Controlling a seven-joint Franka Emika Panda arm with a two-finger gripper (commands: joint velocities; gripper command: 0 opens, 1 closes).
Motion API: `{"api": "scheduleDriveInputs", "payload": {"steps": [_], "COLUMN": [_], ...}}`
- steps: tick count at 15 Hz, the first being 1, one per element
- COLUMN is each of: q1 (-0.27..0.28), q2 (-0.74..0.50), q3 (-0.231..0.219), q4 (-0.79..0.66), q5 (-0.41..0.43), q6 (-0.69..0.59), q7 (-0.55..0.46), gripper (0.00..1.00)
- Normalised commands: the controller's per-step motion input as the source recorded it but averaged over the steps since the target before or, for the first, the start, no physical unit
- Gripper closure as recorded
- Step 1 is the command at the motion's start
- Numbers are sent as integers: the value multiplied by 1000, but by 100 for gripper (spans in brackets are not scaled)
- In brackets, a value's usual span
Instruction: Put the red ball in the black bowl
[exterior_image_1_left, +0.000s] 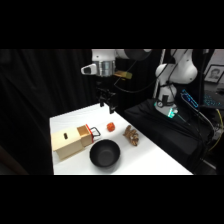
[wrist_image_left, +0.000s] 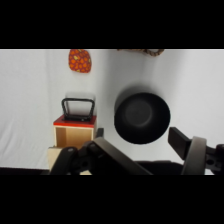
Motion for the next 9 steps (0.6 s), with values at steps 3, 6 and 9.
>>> {"api": "scheduleDriveInputs", "payload": {"steps": [3, 6, 9], "q1": [7, -18, -56], "q2": [-15, -59, -97], "q3": [-14, -39, -71], "q4": [-10, -71, -130], "q5": [-2, 16, 44], "q6": [11, 64, 117], "q7": [-3, -35, -71], "gripper": [0, 0, 0]}}
